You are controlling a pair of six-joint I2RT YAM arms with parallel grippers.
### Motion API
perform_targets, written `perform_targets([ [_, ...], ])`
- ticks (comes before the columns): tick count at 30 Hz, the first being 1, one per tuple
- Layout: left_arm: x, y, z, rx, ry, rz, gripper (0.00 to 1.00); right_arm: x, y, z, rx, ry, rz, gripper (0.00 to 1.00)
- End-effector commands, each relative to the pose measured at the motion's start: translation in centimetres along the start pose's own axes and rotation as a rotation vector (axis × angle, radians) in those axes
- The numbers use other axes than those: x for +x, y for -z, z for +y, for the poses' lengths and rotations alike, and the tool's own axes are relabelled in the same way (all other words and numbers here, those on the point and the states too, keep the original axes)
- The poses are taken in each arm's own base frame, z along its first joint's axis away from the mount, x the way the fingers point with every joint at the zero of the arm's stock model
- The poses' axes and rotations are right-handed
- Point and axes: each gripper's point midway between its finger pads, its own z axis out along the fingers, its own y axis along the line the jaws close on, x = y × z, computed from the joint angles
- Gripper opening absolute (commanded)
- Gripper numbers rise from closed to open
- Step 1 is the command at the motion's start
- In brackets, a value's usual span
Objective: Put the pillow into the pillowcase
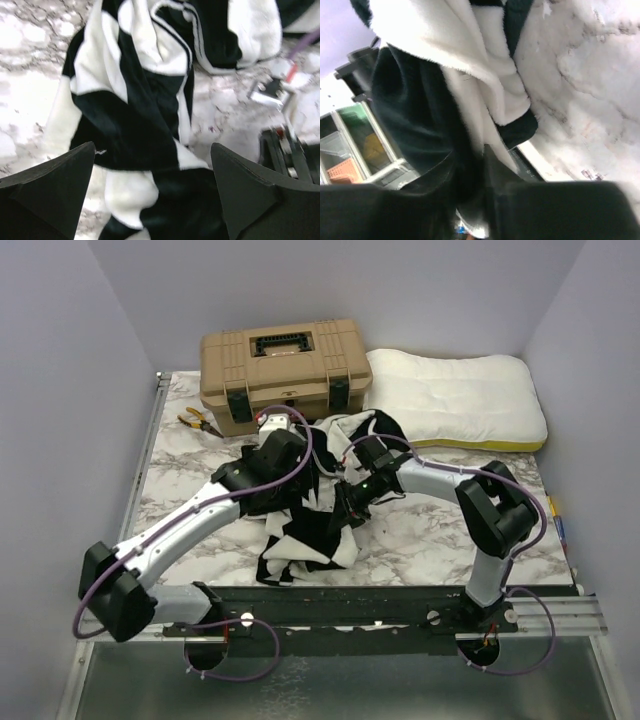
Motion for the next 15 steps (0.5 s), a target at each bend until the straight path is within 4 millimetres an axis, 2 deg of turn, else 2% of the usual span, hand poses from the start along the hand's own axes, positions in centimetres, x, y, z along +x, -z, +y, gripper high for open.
perform_targets([
  [1, -2.1, -3.3, 0.0, -0.042, -0.080, 0.035, 0.99, 0.8, 1.5, 1.2, -0.012, 0.003, -0.003, 0.06],
  [2, -2.6, -4.1, -0.5, -0.029, -0.091, 0.042, 0.99, 1.5, 1.9, 0.9, 0.007, 0.003, 0.001, 0.01],
  [5, -3.8, -6.3, -1.8, -0.024, -0.143, 0.052, 0.99, 3.7, 3.6, -0.7, 0.125, -0.011, -0.007, 0.00],
  [8, -4.4, -8.4, -3.5, 0.002, -0.195, 0.071, 0.99, 5.4, 6.4, -2.7, 0.250, -0.051, -0.052, 0.00],
  [11, -4.4, -10.4, -5.4, 0.051, -0.214, 0.085, 0.98, 6.8, 9.0, -3.5, 0.321, -0.071, -0.104, 0.00],
  [15, -4.4, -12.7, -8.9, 0.142, -0.192, 0.091, 0.98, 8.7, 10.2, -3.7, 0.350, -0.084, -0.114, 0.00],
])
